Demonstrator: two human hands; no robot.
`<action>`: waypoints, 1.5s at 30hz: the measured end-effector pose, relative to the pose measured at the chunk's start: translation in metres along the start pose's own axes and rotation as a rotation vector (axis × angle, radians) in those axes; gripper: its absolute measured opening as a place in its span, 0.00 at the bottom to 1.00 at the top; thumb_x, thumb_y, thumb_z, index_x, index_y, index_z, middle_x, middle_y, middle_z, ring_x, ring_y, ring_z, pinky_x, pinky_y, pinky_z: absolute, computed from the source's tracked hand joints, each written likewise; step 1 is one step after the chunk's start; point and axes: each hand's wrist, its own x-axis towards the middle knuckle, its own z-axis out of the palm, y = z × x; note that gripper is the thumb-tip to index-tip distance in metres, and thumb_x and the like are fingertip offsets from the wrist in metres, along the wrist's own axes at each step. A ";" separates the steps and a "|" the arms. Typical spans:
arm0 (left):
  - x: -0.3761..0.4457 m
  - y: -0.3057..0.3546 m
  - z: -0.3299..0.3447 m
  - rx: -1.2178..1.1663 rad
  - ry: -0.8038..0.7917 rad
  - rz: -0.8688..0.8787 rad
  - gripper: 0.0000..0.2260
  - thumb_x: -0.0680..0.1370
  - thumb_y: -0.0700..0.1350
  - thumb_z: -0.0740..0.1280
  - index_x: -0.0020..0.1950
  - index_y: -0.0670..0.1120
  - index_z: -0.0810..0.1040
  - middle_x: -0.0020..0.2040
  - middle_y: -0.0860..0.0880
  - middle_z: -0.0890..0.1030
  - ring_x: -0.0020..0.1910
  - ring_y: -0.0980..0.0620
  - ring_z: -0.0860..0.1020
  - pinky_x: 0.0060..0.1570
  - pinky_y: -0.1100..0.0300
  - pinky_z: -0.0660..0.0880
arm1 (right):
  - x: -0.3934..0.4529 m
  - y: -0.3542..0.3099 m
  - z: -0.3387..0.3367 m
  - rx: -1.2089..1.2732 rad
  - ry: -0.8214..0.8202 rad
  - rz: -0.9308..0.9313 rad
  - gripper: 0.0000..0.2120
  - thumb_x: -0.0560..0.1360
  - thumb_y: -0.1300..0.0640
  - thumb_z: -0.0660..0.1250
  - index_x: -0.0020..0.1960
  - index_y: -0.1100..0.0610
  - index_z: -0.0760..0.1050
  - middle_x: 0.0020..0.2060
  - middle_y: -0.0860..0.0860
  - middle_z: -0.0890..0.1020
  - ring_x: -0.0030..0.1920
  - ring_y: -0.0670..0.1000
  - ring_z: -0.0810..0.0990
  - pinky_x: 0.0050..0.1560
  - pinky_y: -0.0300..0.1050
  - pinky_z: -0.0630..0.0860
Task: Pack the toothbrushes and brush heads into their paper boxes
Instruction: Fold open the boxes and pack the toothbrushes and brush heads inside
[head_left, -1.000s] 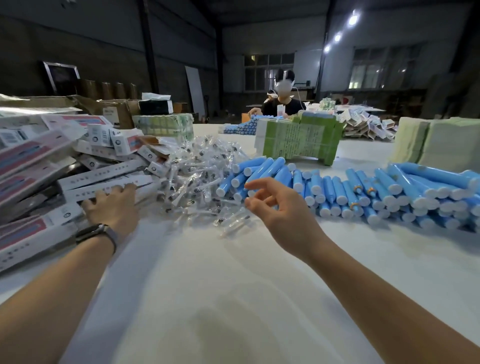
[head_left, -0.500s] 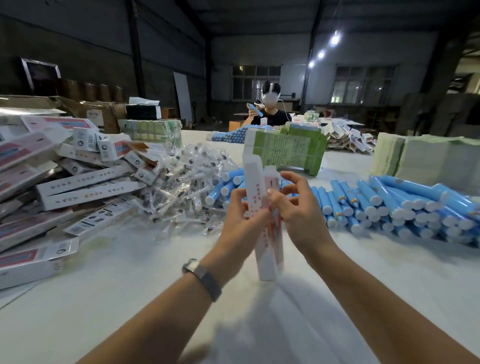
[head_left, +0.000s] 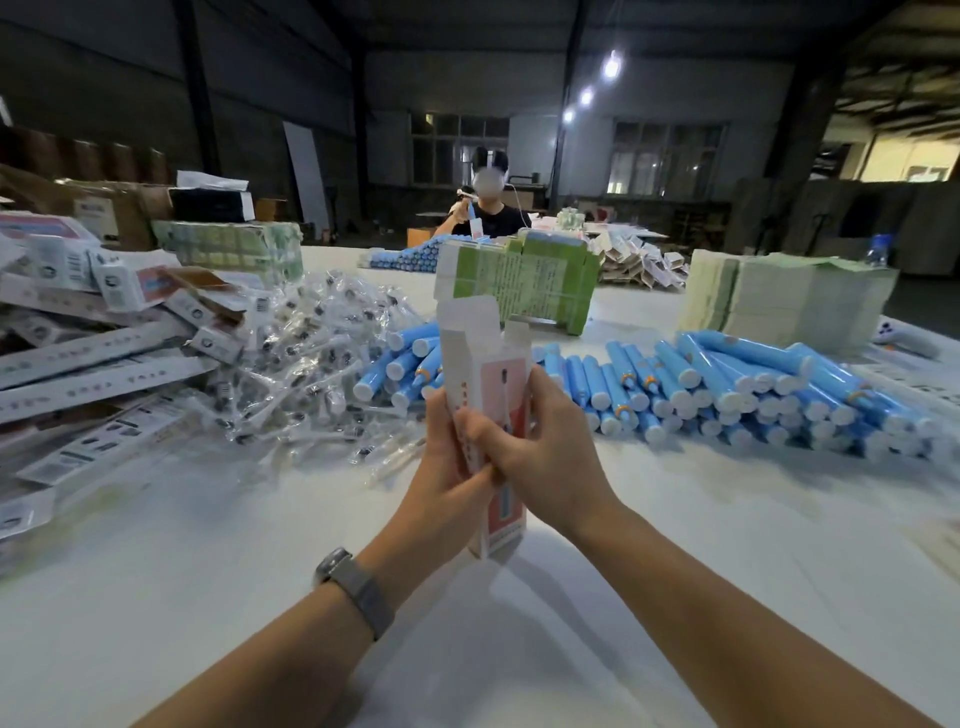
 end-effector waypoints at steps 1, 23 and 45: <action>0.000 0.001 0.000 0.064 0.006 0.022 0.26 0.72 0.31 0.63 0.61 0.59 0.64 0.53 0.59 0.82 0.57 0.55 0.82 0.52 0.61 0.79 | -0.001 -0.001 0.000 -0.006 0.021 -0.008 0.19 0.67 0.46 0.72 0.55 0.50 0.77 0.45 0.46 0.83 0.45 0.45 0.83 0.46 0.51 0.82; -0.002 0.004 -0.002 0.007 0.055 -0.060 0.23 0.74 0.45 0.70 0.63 0.61 0.66 0.54 0.57 0.80 0.53 0.55 0.81 0.50 0.57 0.81 | 0.125 0.101 -0.021 -0.762 -0.074 0.370 0.16 0.81 0.48 0.55 0.65 0.46 0.74 0.63 0.54 0.71 0.67 0.58 0.66 0.60 0.51 0.68; 0.001 0.015 0.000 0.076 0.109 -0.105 0.09 0.79 0.58 0.63 0.56 0.65 0.64 0.50 0.64 0.79 0.50 0.58 0.81 0.46 0.59 0.82 | 0.067 -0.040 -0.069 0.520 0.043 -0.030 0.18 0.71 0.61 0.71 0.57 0.50 0.71 0.38 0.47 0.83 0.41 0.50 0.85 0.36 0.41 0.79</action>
